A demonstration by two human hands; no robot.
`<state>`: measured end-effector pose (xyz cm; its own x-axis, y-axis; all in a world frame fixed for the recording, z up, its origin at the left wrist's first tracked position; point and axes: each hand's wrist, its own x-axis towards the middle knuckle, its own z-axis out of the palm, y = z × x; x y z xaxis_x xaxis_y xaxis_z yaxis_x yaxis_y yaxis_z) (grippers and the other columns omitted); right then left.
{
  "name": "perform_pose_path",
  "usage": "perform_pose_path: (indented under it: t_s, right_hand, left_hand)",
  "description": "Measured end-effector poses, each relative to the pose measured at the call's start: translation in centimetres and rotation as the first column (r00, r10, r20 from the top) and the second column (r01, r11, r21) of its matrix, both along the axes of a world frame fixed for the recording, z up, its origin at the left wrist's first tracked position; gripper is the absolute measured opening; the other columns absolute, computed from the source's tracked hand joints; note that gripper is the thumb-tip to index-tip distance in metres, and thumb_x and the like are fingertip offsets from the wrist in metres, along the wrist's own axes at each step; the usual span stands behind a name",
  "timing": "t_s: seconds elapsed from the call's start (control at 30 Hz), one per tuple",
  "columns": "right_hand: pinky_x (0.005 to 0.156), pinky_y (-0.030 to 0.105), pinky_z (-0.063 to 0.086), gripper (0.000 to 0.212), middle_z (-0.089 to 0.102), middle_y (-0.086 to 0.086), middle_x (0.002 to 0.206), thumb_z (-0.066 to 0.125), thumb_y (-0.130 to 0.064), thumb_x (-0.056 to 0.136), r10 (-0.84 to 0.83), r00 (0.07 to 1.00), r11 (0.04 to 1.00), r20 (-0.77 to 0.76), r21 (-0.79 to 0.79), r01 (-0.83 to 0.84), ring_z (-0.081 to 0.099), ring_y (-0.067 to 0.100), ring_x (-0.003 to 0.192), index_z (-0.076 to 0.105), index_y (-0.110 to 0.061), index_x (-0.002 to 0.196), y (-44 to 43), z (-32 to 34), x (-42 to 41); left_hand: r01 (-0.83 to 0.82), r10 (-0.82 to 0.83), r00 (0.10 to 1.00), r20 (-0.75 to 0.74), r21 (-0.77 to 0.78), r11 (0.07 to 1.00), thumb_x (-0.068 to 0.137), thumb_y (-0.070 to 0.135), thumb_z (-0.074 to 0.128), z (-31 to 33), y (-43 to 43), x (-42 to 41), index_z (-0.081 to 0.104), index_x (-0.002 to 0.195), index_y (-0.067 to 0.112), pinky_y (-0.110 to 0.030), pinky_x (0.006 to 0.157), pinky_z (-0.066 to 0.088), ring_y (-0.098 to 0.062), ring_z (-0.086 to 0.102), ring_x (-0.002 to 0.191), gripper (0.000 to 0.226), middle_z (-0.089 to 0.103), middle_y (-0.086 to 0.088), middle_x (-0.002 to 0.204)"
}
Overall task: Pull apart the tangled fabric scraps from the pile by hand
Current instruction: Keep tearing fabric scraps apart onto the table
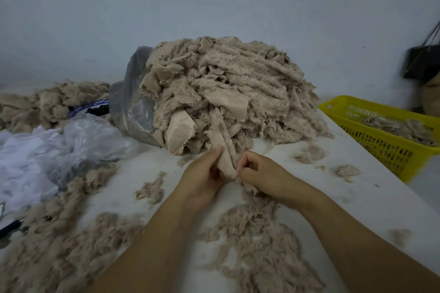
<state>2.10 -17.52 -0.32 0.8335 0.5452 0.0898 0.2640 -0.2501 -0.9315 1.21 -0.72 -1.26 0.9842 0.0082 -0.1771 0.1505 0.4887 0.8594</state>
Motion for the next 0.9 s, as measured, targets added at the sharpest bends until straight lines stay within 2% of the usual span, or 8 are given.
perform_pose_path:
  t_s: [0.13,0.23,0.33,0.43,0.57,0.67,0.77,0.9]
  right_hand:
    - [0.047,0.02,0.027,0.016,0.038,-0.009,0.057,0.049,-0.014,0.096,-0.01,1.0,0.999,-0.029,-0.05,0.008,0.029,0.008,0.05,0.047,-0.016,0.08,-0.5,0.1,0.2]
    - [0.05,0.024,0.029,0.023,0.038,-0.008,0.06,0.047,-0.03,0.098,-0.127,0.991,0.992,-0.04,-0.031,0.126,0.033,0.01,0.053,0.047,-0.025,0.076,-0.5,-0.4,0.6]
    - [0.061,0.026,0.046,0.031,0.059,-0.008,0.074,0.053,-0.057,0.094,-0.216,0.961,0.946,-0.172,0.206,0.249,0.058,0.011,0.069,0.056,-0.028,0.085,-0.2,-0.7,0.9]
    - [0.086,0.031,0.056,0.053,0.074,0.0,0.106,0.06,-0.064,0.081,-0.064,0.926,0.927,-0.371,0.321,0.193,0.07,0.012,0.102,0.067,-0.023,0.114,0.2,-0.9,1.1]
    - [0.059,0.017,0.052,0.036,0.07,-0.005,0.07,0.058,-0.047,0.094,-0.164,0.925,0.91,-0.341,0.311,0.276,0.069,0.007,0.071,0.069,-0.013,0.089,0.5,-1.0,1.2]
    - [0.051,0.019,0.04,0.037,0.053,-0.006,0.056,0.048,-0.037,0.102,-0.384,0.906,0.901,-0.176,0.145,0.41,0.049,0.01,0.056,0.05,-0.016,0.072,0.6,-1.1,1.8]
    - [0.049,0.018,0.031,0.041,0.043,-0.003,0.058,0.046,-0.038,0.103,-0.493,0.867,0.869,0.066,-0.001,0.494,0.038,0.003,0.05,0.042,-0.017,0.068,0.6,-1.5,2.0]
    - [0.058,0.016,0.038,0.026,0.051,0.001,0.087,0.053,-0.034,0.1,-0.56,0.798,0.814,0.224,-0.029,0.58,0.046,0.003,0.063,0.052,-0.01,0.09,0.0,-2.0,2.2]
  left_hand:
    - [-0.084,0.081,0.996,0.049,0.052,0.995,0.102,0.019,0.053,0.4,0.1,0.0,0.058,0.093,0.008,-0.026,0.062,0.044,-0.013,0.054,0.064,0.016,0.057,-0.005,0.076]
    - [-0.071,-0.021,0.964,0.266,0.332,0.941,0.104,0.023,0.049,0.8,-0.4,-1.4,0.054,0.077,0.014,-0.017,0.054,0.044,-0.003,0.049,0.055,0.029,0.052,0.007,0.063]
    - [-0.021,-0.297,0.887,0.354,0.674,0.739,0.104,0.026,0.048,1.4,-1.2,-2.7,0.05,0.073,0.021,-0.01,0.055,0.037,0.004,0.043,0.055,0.032,0.049,0.019,0.058]
    - [0.065,-0.493,0.828,0.268,0.827,0.559,0.104,0.029,0.048,1.5,-1.9,-3.2,0.052,0.077,0.017,-0.016,0.065,0.04,0.001,0.049,0.065,0.03,0.054,0.015,0.069]
    - [0.131,-0.581,0.785,0.213,0.861,0.492,0.104,0.033,0.047,1.1,-2.1,-3.4,0.049,0.082,0.0,-0.022,0.059,0.035,-0.01,0.041,0.065,0.04,0.046,-0.004,0.074]
    - [0.064,-0.45,0.855,0.257,0.81,0.583,0.104,0.034,0.048,0.6,-2.6,-3.1,0.057,0.077,0.022,-0.019,0.062,0.04,-0.003,0.047,0.062,0.031,0.056,0.008,0.07]
    - [-0.142,-0.093,0.954,0.286,0.7,0.7,0.102,0.033,0.051,0.3,-2.5,-1.8,0.057,0.073,0.03,-0.023,0.06,0.045,-0.004,0.052,0.064,0.03,0.059,0.013,0.069]
    - [-0.344,0.198,0.939,0.283,0.729,0.591,0.098,0.023,0.053,1.2,-0.8,0.7,0.06,0.104,0.029,-0.031,0.074,0.048,-0.01,0.057,0.092,0.011,0.06,0.002,0.111]
